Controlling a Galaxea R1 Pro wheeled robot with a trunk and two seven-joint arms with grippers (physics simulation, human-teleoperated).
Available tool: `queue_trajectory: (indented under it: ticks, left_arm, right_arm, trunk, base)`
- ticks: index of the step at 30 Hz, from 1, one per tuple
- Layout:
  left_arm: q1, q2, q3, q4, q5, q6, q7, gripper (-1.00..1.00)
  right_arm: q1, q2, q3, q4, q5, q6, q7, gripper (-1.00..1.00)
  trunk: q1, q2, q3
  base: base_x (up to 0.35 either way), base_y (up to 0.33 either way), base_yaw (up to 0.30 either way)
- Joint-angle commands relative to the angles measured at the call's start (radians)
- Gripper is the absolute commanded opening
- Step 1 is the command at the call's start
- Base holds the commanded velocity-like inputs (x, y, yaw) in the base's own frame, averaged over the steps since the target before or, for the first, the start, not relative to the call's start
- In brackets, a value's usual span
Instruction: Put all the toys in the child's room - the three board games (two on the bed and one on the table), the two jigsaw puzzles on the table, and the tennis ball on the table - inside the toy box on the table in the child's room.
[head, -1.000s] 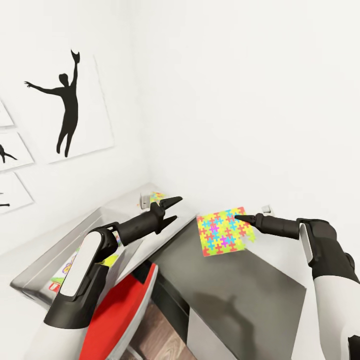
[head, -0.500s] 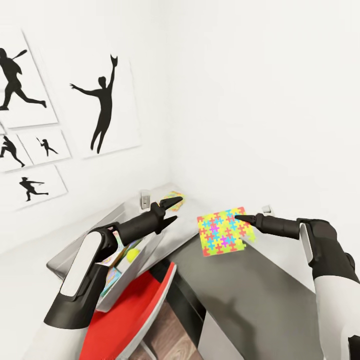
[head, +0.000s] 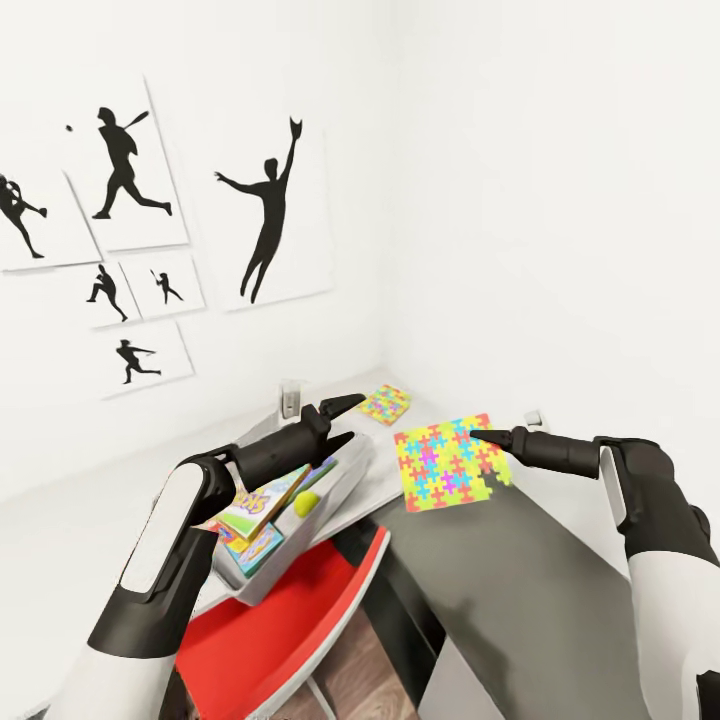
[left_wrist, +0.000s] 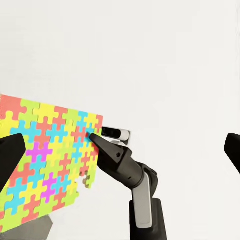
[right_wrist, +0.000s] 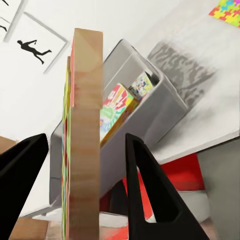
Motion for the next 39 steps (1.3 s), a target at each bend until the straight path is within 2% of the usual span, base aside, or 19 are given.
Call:
queue_trajectory:
  ticks: [1,39]
  left_arm:
    - [-0.001,-0.001,0.001,0.0,0.01,0.002,0.01,1.0]
    - [-0.001,-0.003,0.0,0.0,0.003,0.0,0.013,1.0]
  right_arm:
    - [-0.001,0.0,-0.002,-0.001,0.006,0.007,0.008,-1.0]
    - [0.001,0.0,-0.002,-0.001,0.007,0.007,0.008,-1.0]
  trunk:
    - [0.001,-0.002,-0.002]
    - [0.001,-0.002,0.019]
  base:
    - [0.0,0.0,0.28]
    - [0.0,0.0,0.28]
